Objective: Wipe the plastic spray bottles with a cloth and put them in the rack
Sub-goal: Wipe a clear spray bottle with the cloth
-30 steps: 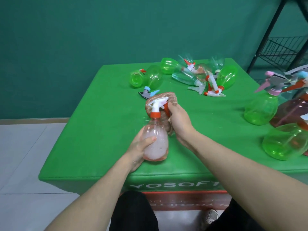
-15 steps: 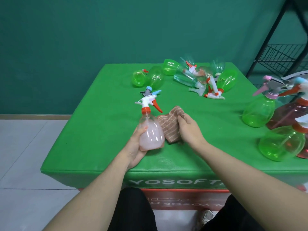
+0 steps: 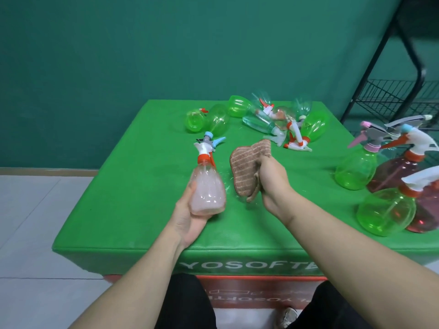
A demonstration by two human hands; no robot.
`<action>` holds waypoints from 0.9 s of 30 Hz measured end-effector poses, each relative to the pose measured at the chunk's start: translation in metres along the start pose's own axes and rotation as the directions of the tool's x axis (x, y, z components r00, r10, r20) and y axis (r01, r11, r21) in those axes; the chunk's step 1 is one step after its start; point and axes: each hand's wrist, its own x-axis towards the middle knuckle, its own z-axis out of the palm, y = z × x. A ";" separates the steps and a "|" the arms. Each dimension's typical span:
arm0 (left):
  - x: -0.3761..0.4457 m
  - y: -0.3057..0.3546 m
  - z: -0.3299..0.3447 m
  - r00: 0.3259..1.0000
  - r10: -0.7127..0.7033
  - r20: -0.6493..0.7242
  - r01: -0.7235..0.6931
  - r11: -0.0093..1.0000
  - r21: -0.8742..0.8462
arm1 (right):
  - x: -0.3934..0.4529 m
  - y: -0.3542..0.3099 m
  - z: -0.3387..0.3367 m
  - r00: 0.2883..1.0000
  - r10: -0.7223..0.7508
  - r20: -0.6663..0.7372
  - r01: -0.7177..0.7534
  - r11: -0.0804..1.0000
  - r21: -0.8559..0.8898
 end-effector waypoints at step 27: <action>0.006 -0.021 0.006 0.998 0.056 0.000 -0.054 0.969 0.243 | -0.007 0.035 0.072 0.885 -0.168 0.434 0.464 0.239 -0.853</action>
